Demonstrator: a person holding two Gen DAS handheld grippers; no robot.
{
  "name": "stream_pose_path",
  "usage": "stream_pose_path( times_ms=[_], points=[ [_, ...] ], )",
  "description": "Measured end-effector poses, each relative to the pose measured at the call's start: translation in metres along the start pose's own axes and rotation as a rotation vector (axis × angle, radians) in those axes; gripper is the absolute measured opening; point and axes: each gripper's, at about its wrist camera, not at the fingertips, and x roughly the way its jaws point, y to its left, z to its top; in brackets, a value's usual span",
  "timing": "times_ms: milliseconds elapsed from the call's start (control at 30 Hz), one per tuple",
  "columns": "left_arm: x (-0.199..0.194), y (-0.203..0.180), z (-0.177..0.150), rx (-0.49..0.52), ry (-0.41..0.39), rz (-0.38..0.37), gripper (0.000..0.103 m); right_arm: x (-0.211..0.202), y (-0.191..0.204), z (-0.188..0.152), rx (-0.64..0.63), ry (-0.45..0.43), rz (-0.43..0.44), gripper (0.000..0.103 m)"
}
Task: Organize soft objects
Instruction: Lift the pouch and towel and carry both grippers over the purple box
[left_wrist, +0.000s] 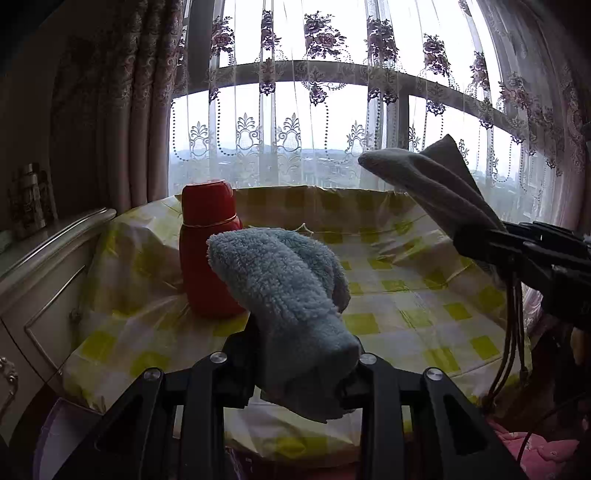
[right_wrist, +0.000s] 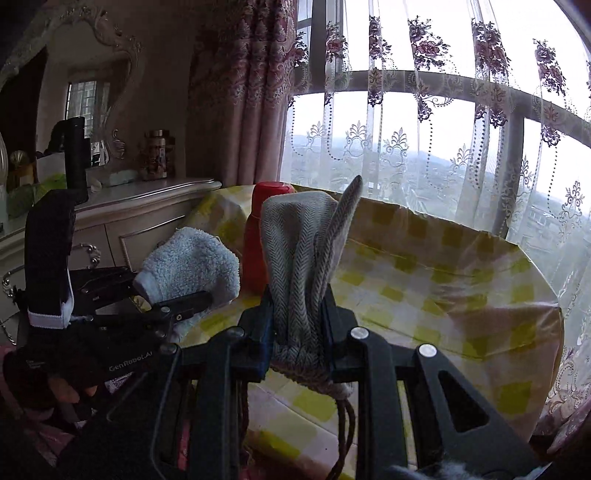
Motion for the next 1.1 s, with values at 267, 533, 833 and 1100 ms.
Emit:
stream_pose_path(
  times_ms=[267,533,833,1100],
  points=[
    [-0.024,0.051,-0.026,-0.114,0.045,0.104,0.033,0.02,0.037,0.013,-0.037,0.071,0.127,0.026],
    [-0.036,0.083,-0.046,-0.154,0.08,0.177,0.033,0.043,0.077,0.016,-0.124,0.172,0.213,0.026],
    [-0.042,0.127,-0.082,-0.231,0.169,0.261,0.033,0.086,0.135,0.007,-0.222,0.348,0.355,0.026],
    [-0.05,0.167,-0.107,-0.319,0.214,0.345,0.033,0.116,0.19,-0.012,-0.336,0.45,0.455,0.026]
  ],
)
